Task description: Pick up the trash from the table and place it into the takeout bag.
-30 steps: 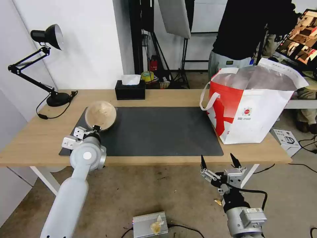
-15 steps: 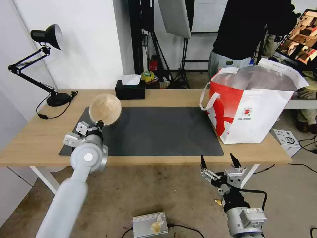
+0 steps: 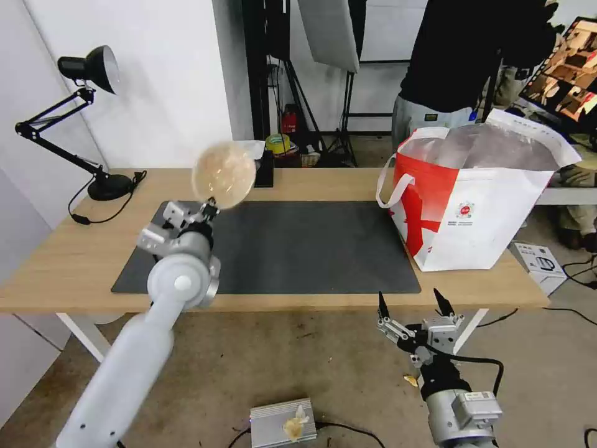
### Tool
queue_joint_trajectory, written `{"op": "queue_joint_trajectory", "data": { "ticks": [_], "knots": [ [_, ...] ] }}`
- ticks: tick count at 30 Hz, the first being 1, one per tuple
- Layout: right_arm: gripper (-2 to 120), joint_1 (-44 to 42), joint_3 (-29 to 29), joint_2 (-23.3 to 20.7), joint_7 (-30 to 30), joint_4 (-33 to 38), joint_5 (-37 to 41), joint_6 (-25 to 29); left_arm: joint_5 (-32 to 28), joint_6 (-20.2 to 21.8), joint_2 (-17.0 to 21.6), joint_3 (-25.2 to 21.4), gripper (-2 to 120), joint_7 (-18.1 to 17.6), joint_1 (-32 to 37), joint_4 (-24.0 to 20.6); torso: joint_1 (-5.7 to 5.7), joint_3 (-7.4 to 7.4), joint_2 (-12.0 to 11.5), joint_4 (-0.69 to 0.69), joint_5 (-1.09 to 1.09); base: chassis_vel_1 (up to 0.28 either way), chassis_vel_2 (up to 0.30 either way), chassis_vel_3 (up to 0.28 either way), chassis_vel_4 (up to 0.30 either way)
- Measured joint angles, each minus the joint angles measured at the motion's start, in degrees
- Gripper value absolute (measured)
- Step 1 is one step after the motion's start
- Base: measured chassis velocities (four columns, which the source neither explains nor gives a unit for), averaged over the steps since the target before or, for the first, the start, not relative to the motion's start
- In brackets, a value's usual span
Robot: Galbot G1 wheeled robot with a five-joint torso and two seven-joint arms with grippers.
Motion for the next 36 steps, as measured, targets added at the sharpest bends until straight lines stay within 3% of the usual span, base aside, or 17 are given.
{"op": "queue_joint_trajectory", "data": {
  "ticks": [5, 7, 27, 31, 36],
  "knots": [
    [100, 0.0, 0.0, 0.0, 0.0, 0.0, 0.0, 0.0, -0.7, -0.8, 0.3, 3.2, 0, 1.4, -4.6, 2.7, 0.0, 0.0, 0.0, 0.0, 0.0, 0.0, 0.0, 0.0, 0.0],
    [100, 0.0, 0.0, 0.0, 0.0, 0.0, 0.0, 0.0, -0.6, -1.2, -1.5, 6.1, 0, 2.3, -9.2, 6.8, 0.0, 0.0, 0.0, 0.0, 0.0, 0.0, 0.0, 0.0, 0.0],
    [100, 0.0, 0.0, 0.0, 0.0, 0.0, 0.0, 0.0, 0.0, -1.5, -11.2, 18.1, 0, 2.6, -26.0, 19.8, 0.0, 0.0, 0.0, 0.0, 0.01, 0.0, 0.0, 0.0, 0.0],
    [100, 0.0, 0.0, 0.0, 0.0, 0.0, 0.0, 0.0, 0.4, -1.7, -15.3, 20.6, 0, 2.6, -29.5, 23.8, 0.01, 0.0, 0.0, 0.0, 0.0, 0.0, 0.0, 0.0, 0.0],
    [100, 0.0, 0.0, 0.0, 0.0, 0.0, 0.0, 0.0, 0.9, -2.2, -17.7, 22.2, 0, 2.7, -31.3, 25.9, 0.0, 0.0, 0.0, -0.01, 0.01, 0.0, 0.0, 0.0, 0.0]
  ]
}}
